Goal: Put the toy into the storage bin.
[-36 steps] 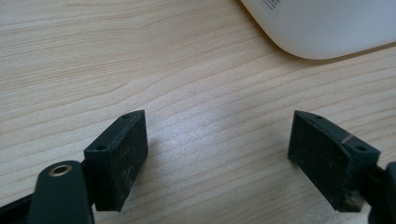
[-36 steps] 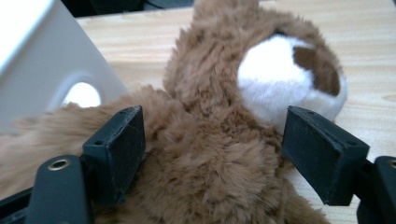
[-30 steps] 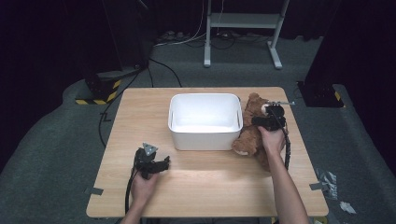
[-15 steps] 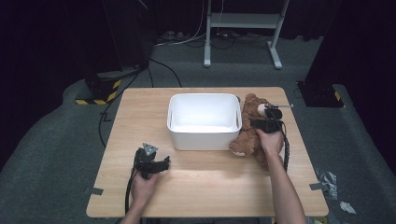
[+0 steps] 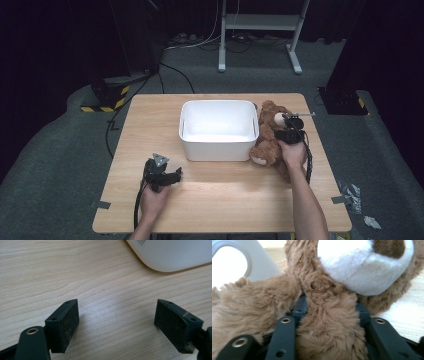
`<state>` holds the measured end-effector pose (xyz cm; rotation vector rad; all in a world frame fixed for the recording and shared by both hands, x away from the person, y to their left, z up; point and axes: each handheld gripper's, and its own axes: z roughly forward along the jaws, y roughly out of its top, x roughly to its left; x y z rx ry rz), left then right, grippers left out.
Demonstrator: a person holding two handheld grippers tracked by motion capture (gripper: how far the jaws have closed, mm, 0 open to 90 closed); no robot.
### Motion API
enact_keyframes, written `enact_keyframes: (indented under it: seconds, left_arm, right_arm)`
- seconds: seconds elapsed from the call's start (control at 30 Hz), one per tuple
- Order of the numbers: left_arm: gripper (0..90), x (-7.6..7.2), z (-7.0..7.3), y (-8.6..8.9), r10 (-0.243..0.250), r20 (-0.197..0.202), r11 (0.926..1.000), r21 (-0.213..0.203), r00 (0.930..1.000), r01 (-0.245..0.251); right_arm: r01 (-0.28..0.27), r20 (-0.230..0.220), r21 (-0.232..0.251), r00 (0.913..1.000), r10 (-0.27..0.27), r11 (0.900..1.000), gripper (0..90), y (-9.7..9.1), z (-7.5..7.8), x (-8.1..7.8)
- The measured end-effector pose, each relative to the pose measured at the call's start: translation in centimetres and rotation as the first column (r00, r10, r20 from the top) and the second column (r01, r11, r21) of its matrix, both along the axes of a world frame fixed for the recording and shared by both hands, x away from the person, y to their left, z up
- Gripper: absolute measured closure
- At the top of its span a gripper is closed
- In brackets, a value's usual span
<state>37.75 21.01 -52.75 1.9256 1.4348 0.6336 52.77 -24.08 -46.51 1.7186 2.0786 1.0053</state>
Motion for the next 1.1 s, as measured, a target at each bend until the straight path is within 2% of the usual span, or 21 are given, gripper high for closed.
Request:
enact_keyframes:
  seconds: [0.13,0.47,0.57,0.83,1.0,1.1]
  left_arm:
    - [19.9,0.0,0.0,0.0,0.000,0.000,1.0000,0.000,1.0000,0.000]
    - [20.1,0.0,0.0,0.0,-0.005,0.000,1.0000,-0.002,1.0000,0.005]
    - [20.0,0.0,0.0,0.0,-0.006,-0.001,1.0000,-0.002,1.0000,0.006]
    - [20.0,0.0,0.0,0.0,-0.006,-0.001,1.0000,-0.002,1.0000,0.006]
    - [20.0,0.0,0.0,-0.1,-0.012,-0.002,0.9999,-0.003,0.9999,0.012]
    - [20.0,0.0,0.0,-0.1,-0.013,-0.003,0.9999,-0.008,0.9999,0.013]
  right_arm:
    - [-0.002,0.012,-0.001,0.9999,0.002,1.0000,64.0,0.1,0.0,-0.1]
    - [-0.021,0.081,0.065,0.9966,0.016,0.9976,75.1,-0.9,0.1,-1.0]
    - [-0.030,0.085,0.086,0.9962,0.022,0.9959,76.1,-0.9,0.3,-1.4]
    - [-0.067,0.168,0.076,0.9843,0.053,0.9948,77.3,-1.4,1.4,-3.0]
    - [-0.081,0.224,0.076,0.9726,0.062,0.9939,77.4,-2.5,2.2,-4.4]
    - [-0.088,0.240,0.080,0.9686,0.067,0.9929,77.6,-3.0,2.6,-5.2]
